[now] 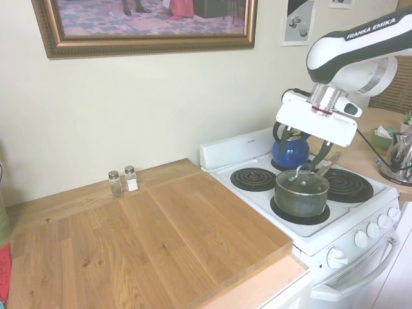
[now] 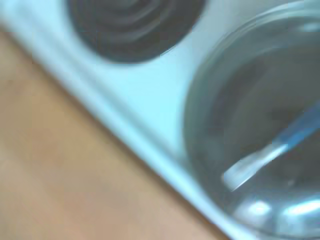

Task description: Uncover the lid of the pot

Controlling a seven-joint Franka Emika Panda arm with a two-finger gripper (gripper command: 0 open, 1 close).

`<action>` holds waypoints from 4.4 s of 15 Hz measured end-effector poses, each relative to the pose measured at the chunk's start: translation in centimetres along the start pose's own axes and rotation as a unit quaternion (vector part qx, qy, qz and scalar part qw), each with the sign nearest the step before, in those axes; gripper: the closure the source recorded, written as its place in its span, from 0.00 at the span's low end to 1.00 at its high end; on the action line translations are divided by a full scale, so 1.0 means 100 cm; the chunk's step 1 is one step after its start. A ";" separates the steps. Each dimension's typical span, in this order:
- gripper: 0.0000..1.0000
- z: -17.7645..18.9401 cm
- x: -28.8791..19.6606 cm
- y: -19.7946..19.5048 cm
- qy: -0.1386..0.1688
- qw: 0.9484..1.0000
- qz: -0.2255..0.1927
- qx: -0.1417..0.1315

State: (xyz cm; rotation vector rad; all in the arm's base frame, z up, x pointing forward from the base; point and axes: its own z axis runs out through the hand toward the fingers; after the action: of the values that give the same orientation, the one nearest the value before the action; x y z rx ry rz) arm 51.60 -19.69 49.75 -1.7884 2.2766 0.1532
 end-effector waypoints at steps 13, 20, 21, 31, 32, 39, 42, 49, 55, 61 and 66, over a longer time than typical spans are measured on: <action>1.00 0.024 0.029 -0.042 0.087 0.988 0.123 -0.031; 1.00 0.026 0.037 -0.046 0.097 0.986 0.128 -0.040; 1.00 0.026 0.038 -0.045 0.097 0.986 0.128 -0.042; 1.00 0.022 0.036 -0.044 0.100 0.986 0.125 -0.040; 1.00 0.012 0.033 -0.041 0.103 0.987 0.122 -0.033; 1.00 -0.081 -0.133 0.039 0.164 0.984 0.060 0.048; 1.00 -0.062 -0.253 0.070 0.177 0.982 0.002 0.058; 1.00 0.078 -0.335 -0.018 0.194 0.980 -0.045 -0.013; 1.00 0.160 -0.366 -0.048 0.206 0.975 -0.065 -0.045; 1.00 0.183 -0.366 -0.057 0.224 0.971 -0.060 -0.064; 1.00 0.207 -0.358 -0.074 0.231 0.968 -0.055 -0.078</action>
State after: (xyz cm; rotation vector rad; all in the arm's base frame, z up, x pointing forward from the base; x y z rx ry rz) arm 69.26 17.00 39.26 -2.2191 2.5170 -0.1235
